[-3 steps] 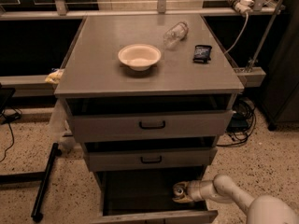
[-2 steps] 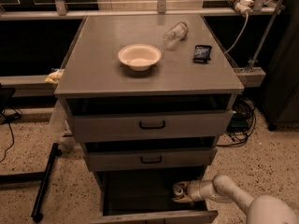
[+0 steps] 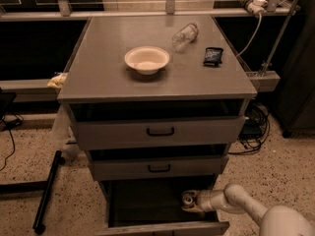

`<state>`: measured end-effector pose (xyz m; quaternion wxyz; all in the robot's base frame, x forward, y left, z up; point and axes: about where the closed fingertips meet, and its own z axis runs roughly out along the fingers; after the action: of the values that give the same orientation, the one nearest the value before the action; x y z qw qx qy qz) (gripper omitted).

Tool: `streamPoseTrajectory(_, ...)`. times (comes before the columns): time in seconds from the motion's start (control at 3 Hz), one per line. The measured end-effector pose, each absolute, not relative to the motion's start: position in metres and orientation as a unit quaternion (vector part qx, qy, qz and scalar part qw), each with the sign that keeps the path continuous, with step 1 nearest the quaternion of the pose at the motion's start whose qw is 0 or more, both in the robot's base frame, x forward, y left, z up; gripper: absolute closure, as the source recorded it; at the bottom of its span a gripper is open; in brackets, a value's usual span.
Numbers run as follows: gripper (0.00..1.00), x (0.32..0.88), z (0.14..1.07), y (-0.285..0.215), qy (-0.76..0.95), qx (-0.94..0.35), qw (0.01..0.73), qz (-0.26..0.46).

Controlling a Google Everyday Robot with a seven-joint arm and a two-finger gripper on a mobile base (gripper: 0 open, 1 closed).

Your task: Place redbull can into bottom drawer

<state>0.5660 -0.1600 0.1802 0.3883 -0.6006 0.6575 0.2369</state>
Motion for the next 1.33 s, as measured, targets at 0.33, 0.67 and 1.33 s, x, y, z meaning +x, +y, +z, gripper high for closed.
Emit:
streamPoseTrajectory(0.33, 0.11, 0.566, 0.18, -0.159, 0.658, -0.6, 0.389, 0.237)
streamPoseTrajectory(0.67, 0.0, 0.568, 0.179, -0.159, 0.658, -0.597, 0.393, 0.238)
streamPoseTrajectory(1.33, 0.0, 0.583, 0.181, -0.162, 0.654, -0.582, 0.428, 0.227)
